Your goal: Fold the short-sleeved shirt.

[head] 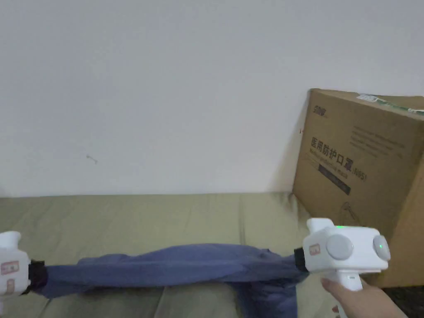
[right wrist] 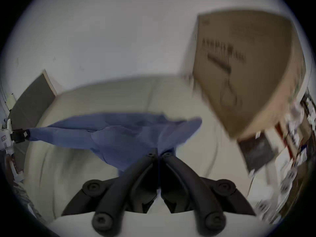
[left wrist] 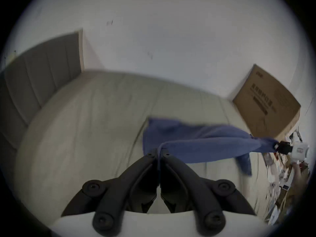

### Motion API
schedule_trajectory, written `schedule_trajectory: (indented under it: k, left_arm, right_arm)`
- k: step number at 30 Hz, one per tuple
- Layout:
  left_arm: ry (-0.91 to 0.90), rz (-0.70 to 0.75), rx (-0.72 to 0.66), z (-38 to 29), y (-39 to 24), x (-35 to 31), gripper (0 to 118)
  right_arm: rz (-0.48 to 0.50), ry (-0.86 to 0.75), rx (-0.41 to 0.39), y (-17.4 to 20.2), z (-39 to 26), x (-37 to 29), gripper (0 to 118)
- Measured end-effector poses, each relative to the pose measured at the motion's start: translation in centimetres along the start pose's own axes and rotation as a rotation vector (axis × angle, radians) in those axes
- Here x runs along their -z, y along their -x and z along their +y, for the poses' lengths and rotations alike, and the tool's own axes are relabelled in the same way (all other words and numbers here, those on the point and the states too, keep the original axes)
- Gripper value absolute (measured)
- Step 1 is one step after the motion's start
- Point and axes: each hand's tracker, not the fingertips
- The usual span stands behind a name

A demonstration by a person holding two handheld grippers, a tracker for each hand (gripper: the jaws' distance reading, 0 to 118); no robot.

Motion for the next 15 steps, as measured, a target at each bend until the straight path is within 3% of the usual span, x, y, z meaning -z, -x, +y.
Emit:
schedule_trajectory:
  k: [3, 7, 11, 15]
  left_arm:
    - [0.091, -0.006, 0.03, -6.7, 2.5, -1.5, 1]
    - [0.192, -0.01, 0.083, -13.6, 4.8, -5.5, 1]
    - [0.249, -0.038, 0.089, -18.9, 7.3, -9.9, 1]
    - [0.298, -0.03, 0.162, -24.7, 7.0, -15.5, 1]
  right_arm:
    - [0.065, 0.104, 0.03, -1.7, -8.8, -1.4, 0]
    - [0.112, 0.203, -0.018, -3.6, -18.7, -5.7, 0]
    - [0.093, 0.249, -0.069, -4.9, -26.3, -11.1, 0]
    - [0.121, 0.29, -0.018, -6.1, -31.5, -15.4, 0]
